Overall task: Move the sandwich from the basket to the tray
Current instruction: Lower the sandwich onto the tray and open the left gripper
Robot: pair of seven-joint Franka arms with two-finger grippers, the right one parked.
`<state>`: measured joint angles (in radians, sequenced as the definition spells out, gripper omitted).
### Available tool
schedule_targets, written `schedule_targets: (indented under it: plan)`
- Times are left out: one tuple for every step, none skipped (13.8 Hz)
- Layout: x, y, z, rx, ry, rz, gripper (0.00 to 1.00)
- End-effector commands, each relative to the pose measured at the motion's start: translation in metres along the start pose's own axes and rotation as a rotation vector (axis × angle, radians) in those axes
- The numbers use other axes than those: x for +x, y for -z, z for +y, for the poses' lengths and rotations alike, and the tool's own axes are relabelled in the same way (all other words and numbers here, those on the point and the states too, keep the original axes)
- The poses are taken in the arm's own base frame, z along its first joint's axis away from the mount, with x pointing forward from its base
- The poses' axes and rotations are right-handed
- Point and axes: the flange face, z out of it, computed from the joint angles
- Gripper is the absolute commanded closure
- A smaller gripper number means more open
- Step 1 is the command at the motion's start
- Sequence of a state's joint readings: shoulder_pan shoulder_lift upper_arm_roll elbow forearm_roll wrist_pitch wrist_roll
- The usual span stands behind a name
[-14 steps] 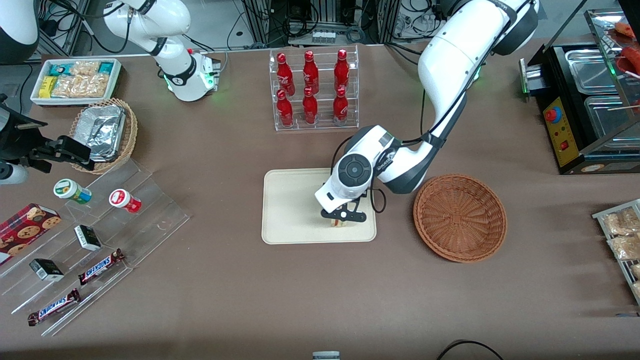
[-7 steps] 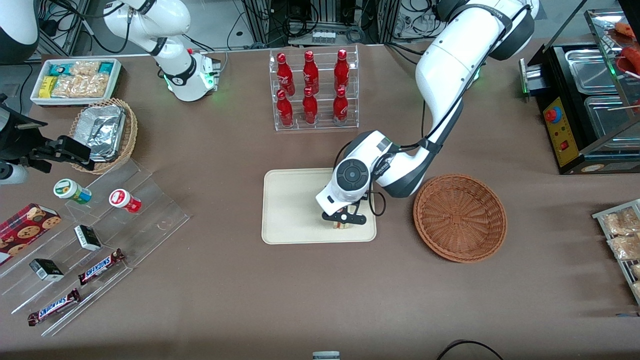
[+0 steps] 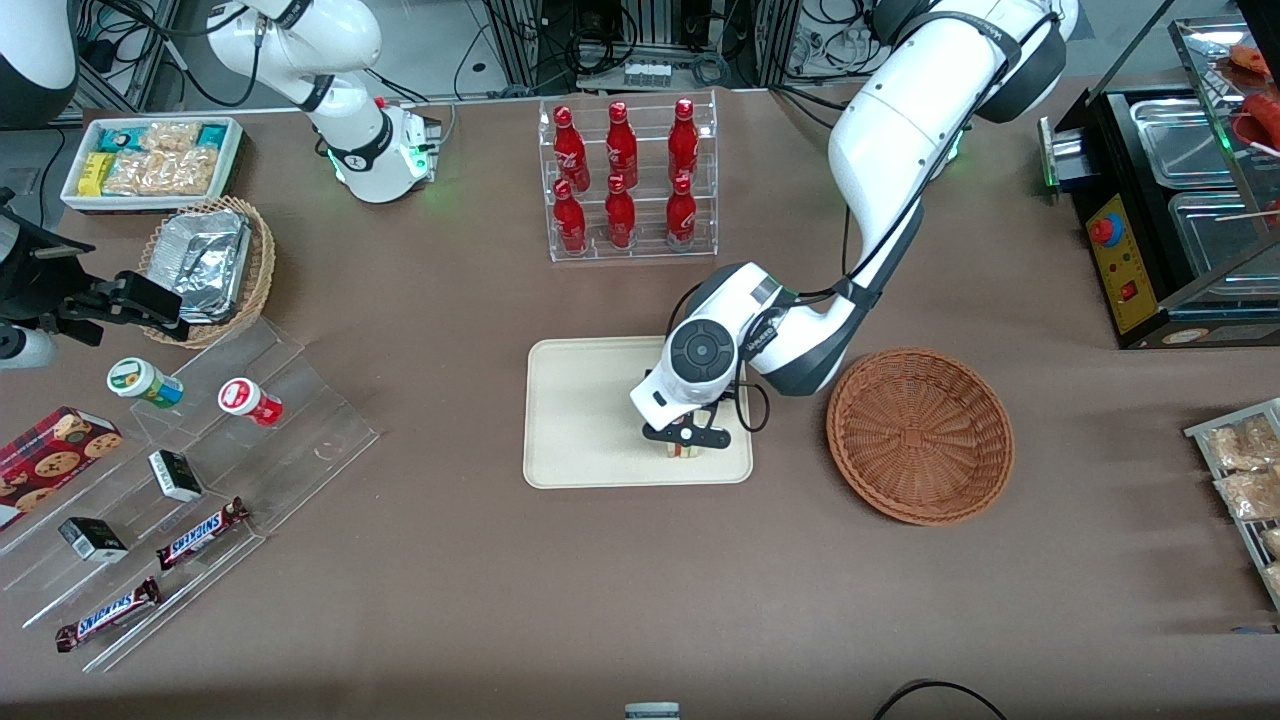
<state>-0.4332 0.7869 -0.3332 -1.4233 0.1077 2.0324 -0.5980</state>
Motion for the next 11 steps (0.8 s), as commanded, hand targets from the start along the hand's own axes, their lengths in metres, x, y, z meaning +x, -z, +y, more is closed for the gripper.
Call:
schedule_targets:
  plan:
    - [0.004, 0.003, 0.007, 0.007, 0.007, 0.022, 0.0]
    - [0.004, 0.005, 0.007, 0.006, 0.007, 0.023, 0.0]
    - [0.004, 0.009, 0.007, 0.005, 0.019, 0.027, 0.0]
    - [0.003, 0.011, 0.007, 0.006, 0.053, 0.029, 0.0]
    - [0.004, 0.016, 0.005, 0.004, 0.08, 0.034, 0.0]
    - [0.004, 0.023, 0.004, 0.003, 0.083, 0.044, 0.0]
    - [0.005, 0.026, 0.002, 0.004, 0.085, 0.047, 0.0]
    - [0.006, 0.037, -0.001, -0.001, 0.09, 0.06, 0.0]
    - [0.005, 0.047, -0.001, -0.004, 0.089, 0.072, 0.0]
    - [0.002, 0.056, -0.002, 0.002, 0.092, 0.07, 0.0]
    - [-0.002, 0.062, -0.005, 0.019, 0.094, 0.048, 0.0]
